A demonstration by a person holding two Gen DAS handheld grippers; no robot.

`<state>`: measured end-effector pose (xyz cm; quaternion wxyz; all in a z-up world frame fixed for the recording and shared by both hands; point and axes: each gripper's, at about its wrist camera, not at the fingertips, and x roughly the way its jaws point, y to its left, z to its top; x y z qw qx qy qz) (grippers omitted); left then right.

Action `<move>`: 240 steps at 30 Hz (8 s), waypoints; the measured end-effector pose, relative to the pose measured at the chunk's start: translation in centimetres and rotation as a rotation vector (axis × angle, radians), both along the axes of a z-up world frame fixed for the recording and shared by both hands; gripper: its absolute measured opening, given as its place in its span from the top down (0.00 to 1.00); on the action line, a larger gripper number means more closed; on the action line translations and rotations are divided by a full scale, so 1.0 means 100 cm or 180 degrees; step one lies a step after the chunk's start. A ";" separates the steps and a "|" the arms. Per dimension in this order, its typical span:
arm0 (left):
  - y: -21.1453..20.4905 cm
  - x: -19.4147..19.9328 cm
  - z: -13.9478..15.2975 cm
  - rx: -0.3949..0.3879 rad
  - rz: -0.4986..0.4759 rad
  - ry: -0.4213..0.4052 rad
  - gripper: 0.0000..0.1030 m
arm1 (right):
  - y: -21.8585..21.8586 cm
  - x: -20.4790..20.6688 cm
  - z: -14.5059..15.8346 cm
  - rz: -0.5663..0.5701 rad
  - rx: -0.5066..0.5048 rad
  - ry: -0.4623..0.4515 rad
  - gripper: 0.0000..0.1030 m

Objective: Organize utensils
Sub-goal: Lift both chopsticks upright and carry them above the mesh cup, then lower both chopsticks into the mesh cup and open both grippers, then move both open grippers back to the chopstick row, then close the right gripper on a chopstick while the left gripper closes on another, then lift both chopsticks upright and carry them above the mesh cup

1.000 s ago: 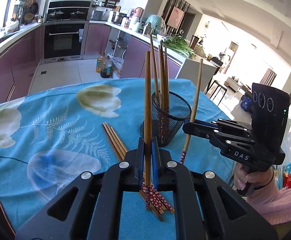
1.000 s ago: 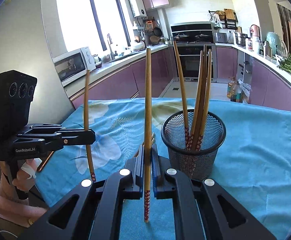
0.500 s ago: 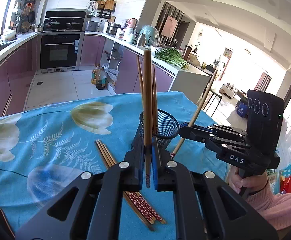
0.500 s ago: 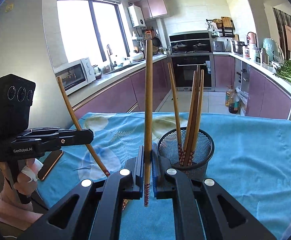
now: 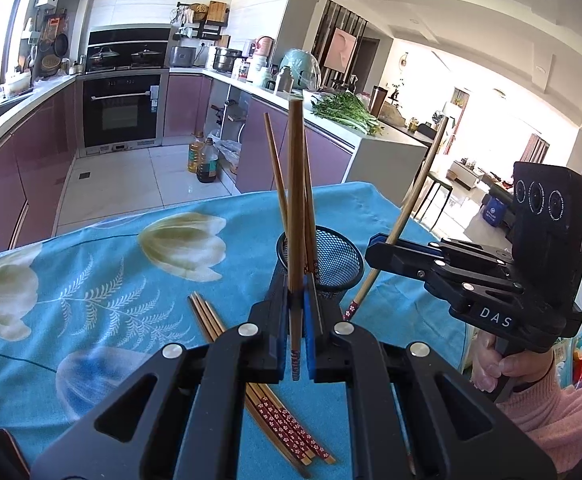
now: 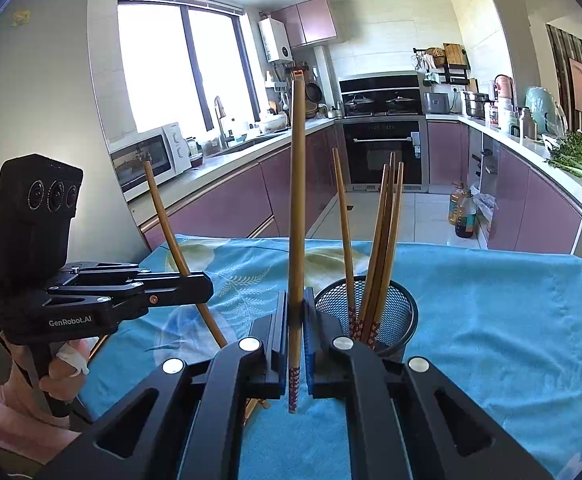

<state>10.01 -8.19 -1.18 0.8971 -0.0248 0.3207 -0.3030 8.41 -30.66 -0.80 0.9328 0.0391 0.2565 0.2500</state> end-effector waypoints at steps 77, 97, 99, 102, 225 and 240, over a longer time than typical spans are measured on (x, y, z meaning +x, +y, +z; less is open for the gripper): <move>-0.073 0.064 0.007 0.0445 -0.0274 0.0182 0.93 | -0.009 0.059 -0.020 -0.0299 -0.0203 0.0321 0.94; -0.053 0.071 -0.005 0.0284 -0.0020 0.0228 0.81 | -0.013 0.063 -0.030 -0.0341 -0.0097 0.0387 0.86; -0.046 0.066 -0.005 0.0256 0.0031 0.0194 0.78 | -0.011 0.058 -0.028 -0.0320 -0.0092 0.0355 0.83; -0.030 0.052 -0.004 0.0246 0.0138 0.0053 0.72 | -0.010 0.046 -0.022 -0.0239 -0.0070 0.0265 0.77; 0.014 0.014 -0.125 0.0595 0.0447 0.0858 0.92 | 0.071 0.022 -0.114 0.0224 -0.0397 0.1101 0.92; 0.007 0.035 -0.128 0.0681 0.0431 0.0866 0.91 | 0.073 0.029 -0.116 0.0248 -0.0416 0.1079 0.94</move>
